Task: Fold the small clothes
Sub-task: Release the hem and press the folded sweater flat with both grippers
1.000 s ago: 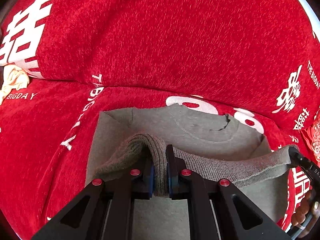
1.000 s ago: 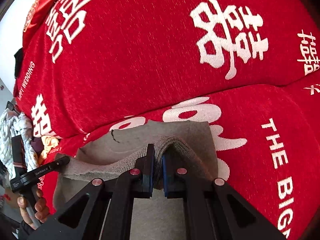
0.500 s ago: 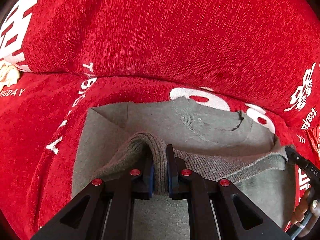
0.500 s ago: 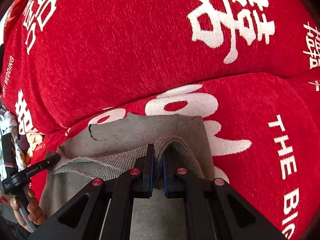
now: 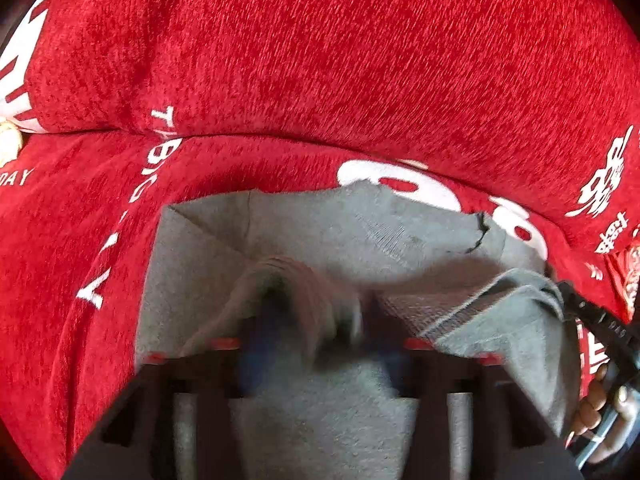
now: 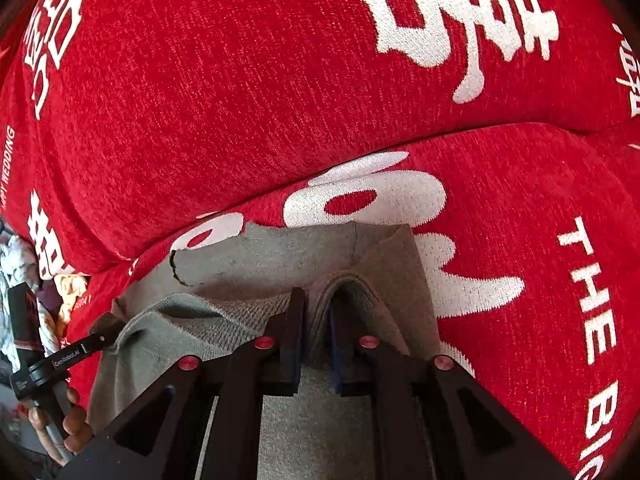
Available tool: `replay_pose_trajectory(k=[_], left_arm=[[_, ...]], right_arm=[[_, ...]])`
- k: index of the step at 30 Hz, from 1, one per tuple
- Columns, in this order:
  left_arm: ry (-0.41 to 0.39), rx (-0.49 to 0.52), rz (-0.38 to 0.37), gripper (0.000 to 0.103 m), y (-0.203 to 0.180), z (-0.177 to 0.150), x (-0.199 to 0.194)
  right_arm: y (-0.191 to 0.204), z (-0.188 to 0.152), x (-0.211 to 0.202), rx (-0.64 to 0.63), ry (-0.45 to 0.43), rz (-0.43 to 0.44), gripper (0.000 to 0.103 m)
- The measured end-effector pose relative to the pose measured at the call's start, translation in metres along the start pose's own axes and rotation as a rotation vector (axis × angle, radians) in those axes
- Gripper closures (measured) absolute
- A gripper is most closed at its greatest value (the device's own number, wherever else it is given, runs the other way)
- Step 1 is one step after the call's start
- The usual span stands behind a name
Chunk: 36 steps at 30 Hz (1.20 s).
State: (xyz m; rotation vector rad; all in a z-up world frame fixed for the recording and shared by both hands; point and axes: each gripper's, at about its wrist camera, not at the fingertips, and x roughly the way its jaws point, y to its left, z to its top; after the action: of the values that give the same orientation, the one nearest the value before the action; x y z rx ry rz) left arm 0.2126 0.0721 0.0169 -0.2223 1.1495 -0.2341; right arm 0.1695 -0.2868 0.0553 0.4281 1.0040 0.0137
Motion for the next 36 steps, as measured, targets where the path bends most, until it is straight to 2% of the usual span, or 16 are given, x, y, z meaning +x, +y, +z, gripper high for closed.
replay_pose_trajectory(k=[1, 3, 5, 7, 10, 13, 15, 18, 21, 22, 23, 24, 27, 31, 34, 36], left_arm=[[-0.015, -0.012, -0.004, 0.018, 0.001, 0.001, -0.003], [-0.043, -0.037, 0.006, 0.017, 0.005, 0.003, -0.01], [-0.038, -0.049, -0.002, 0.017, 0.009, 0.005, -0.015], [-0.059, -0.041, 0.01, 0.017, 0.012, 0.003, -0.023], [-0.083, 0.027, 0.013, 0.017, 0.007, -0.003, -0.031], [-0.111, 0.143, 0.13, 0.017, -0.003, -0.006, -0.028], [-0.097, 0.21, 0.196, 0.017, -0.006, -0.004, -0.017], [-0.037, 0.24, 0.181, 0.017, 0.0, 0.004, 0.003], [-0.007, 0.263, 0.206, 0.017, -0.001, 0.012, 0.021], [-0.007, 0.271, 0.236, 0.017, -0.002, 0.014, 0.028], [-0.008, 0.273, 0.261, 0.017, -0.001, 0.015, 0.032], [-0.006, 0.267, 0.284, 0.017, 0.001, 0.016, 0.039], [-0.036, 0.224, 0.262, 0.017, 0.013, 0.016, 0.039], [-0.056, 0.199, 0.275, 0.017, 0.023, 0.015, 0.037], [-0.066, 0.21, 0.319, 0.017, 0.02, 0.01, 0.028], [-0.098, 0.219, 0.335, 0.017, 0.018, 0.0, 0.009]], right_arm=[[-0.001, -0.001, -0.002, 0.005, -0.004, -0.007, 0.087], [-0.004, 0.0, -0.009, 0.017, -0.031, -0.015, 0.075], [-0.008, 0.002, -0.019, 0.037, -0.068, -0.021, 0.044], [-0.012, 0.003, -0.031, 0.057, -0.112, -0.021, 0.038], [-0.004, 0.003, -0.041, -0.023, -0.113, -0.012, 0.038], [0.018, -0.002, -0.037, -0.229, -0.079, -0.112, 0.038], [0.024, -0.003, -0.031, -0.328, -0.057, -0.142, 0.038], [0.022, 0.004, -0.017, -0.392, -0.025, -0.132, 0.038], [0.018, 0.014, 0.011, -0.42, 0.034, -0.137, 0.038], [0.017, 0.016, 0.022, -0.427, 0.066, -0.129, 0.047], [0.018, 0.015, 0.031, -0.443, 0.096, -0.112, 0.081], [0.02, 0.014, 0.035, -0.457, 0.107, -0.111, 0.089], [0.021, 0.011, 0.039, -0.482, 0.064, -0.169, 0.09], [0.006, 0.017, 0.038, -0.405, 0.026, -0.236, 0.09], [0.0, 0.017, 0.023, -0.34, 0.009, -0.211, 0.083], [0.006, 0.011, 0.006, -0.351, -0.006, -0.203, 0.081]])
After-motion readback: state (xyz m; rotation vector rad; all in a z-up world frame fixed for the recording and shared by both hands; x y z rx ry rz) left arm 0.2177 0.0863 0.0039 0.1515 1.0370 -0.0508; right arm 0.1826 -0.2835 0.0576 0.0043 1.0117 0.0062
